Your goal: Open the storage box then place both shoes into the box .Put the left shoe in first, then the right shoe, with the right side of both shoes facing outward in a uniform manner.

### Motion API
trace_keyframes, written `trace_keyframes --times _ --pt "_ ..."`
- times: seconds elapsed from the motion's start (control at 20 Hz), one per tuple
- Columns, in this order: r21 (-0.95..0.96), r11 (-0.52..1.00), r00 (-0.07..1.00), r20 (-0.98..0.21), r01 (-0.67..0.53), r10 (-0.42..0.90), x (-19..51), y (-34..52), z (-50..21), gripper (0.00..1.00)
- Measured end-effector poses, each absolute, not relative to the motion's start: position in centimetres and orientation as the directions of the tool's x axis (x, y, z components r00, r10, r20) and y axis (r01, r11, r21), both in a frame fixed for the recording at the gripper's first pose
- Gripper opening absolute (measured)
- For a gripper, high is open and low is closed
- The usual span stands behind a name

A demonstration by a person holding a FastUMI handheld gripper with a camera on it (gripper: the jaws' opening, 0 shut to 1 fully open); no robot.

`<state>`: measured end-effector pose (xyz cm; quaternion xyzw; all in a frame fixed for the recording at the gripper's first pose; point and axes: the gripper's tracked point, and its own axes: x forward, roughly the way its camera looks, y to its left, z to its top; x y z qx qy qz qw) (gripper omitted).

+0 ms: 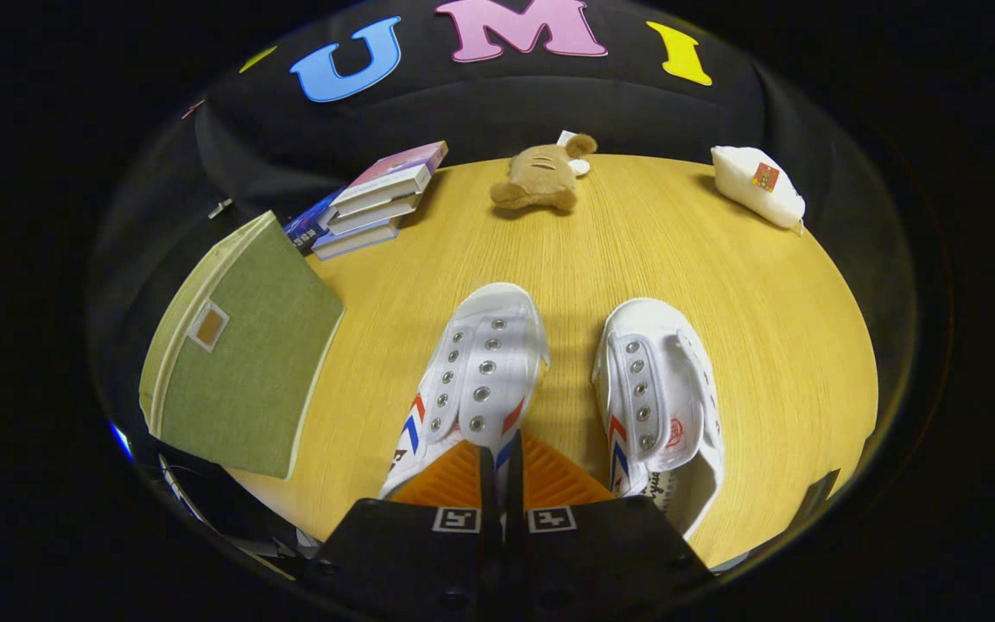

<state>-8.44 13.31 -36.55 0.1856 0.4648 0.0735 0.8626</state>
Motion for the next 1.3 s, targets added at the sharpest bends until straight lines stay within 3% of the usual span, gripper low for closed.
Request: trace_keyframes --times 0.45,0.8,1.3 --pt "0.499 0.864 0.616 -0.700 0.061 0.361 -5.1 15.2 -25.4 0.05" --pt "0.619 0.785 0.607 -0.631 0.017 0.484 -2.5 24.3 -16.8 0.05" --pt "0.623 0.782 0.489 -0.680 -0.010 0.547 -2.1 39.3 -18.0 0.05"
